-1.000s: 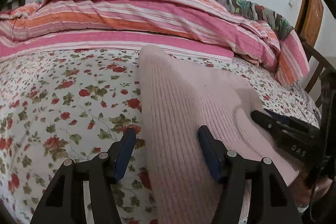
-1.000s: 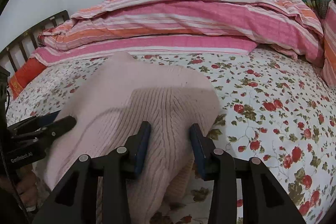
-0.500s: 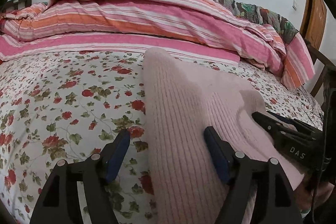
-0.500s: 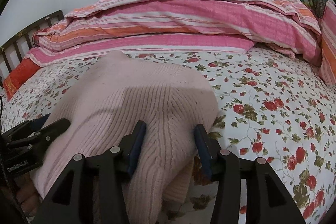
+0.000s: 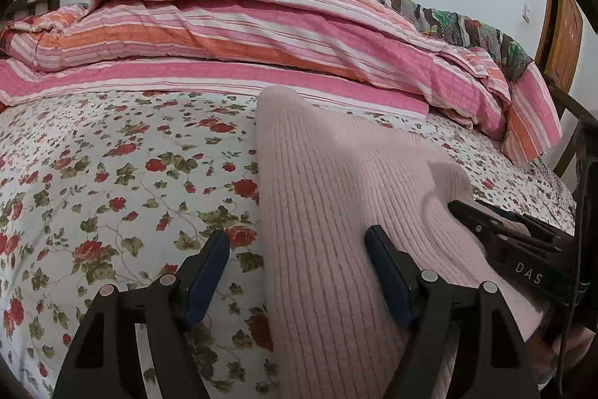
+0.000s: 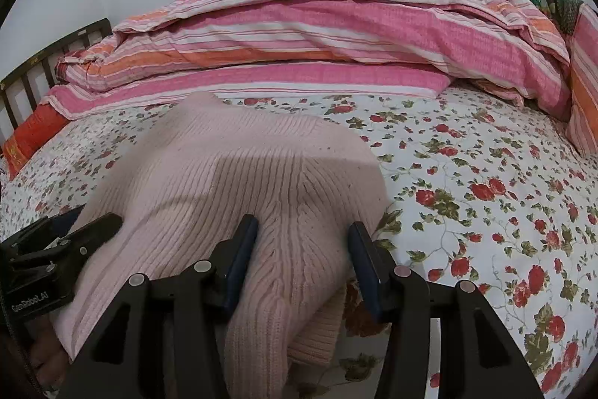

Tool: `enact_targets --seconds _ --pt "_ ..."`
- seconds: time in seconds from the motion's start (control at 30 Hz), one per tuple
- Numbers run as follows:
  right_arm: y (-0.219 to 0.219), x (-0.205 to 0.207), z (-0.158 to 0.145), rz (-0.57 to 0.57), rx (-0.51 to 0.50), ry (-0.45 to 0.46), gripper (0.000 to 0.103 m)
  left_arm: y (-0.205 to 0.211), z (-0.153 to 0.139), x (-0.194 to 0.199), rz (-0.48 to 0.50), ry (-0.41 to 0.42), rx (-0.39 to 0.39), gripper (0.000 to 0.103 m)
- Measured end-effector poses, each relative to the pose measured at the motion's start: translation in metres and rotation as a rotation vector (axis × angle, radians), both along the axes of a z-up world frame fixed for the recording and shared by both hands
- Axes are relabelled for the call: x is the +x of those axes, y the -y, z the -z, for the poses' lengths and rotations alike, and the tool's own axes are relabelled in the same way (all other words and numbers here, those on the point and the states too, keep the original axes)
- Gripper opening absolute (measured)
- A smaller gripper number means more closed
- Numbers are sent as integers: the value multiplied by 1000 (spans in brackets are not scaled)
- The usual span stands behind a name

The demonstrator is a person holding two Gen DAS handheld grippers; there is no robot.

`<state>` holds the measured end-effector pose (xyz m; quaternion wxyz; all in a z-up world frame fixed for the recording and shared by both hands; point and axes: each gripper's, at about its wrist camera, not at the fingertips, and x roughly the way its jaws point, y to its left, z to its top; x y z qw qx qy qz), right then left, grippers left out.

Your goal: Fold small clothes

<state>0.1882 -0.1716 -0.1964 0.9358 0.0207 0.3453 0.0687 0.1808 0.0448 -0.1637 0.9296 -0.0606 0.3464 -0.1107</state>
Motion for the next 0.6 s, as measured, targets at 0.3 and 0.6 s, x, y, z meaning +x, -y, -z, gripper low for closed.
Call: enact_targets --seconds 0.3,0.6 --pt "9 7 -12 -11 6 -40 62 -16 -15 11 16 -50 -104 72" --pt "10 27 -29 -17 -36 3 52 -10 -27 52 -11 -58 -5 62"
